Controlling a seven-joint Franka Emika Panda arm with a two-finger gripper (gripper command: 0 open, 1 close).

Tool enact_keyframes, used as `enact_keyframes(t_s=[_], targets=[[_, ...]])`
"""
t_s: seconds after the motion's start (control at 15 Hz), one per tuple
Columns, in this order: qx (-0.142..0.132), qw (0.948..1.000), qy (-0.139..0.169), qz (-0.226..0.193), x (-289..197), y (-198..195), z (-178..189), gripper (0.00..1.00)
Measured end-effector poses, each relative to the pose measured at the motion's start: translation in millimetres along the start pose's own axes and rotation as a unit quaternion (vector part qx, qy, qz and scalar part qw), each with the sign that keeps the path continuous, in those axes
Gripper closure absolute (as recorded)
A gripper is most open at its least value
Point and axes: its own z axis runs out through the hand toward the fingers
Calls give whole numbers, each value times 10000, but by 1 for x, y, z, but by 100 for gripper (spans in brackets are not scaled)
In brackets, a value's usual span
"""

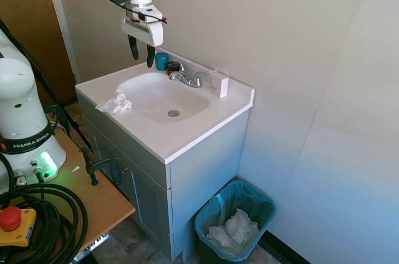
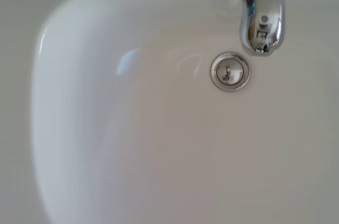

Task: Throw the tissue in the trash bin

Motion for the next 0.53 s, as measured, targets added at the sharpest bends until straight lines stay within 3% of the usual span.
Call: enact_keyframes(t_s=[0.2,0.53], targets=[[-51,10000,-18,-9,0,2,2,0],[-552,9984,-128,88,-17,38,38,0]])
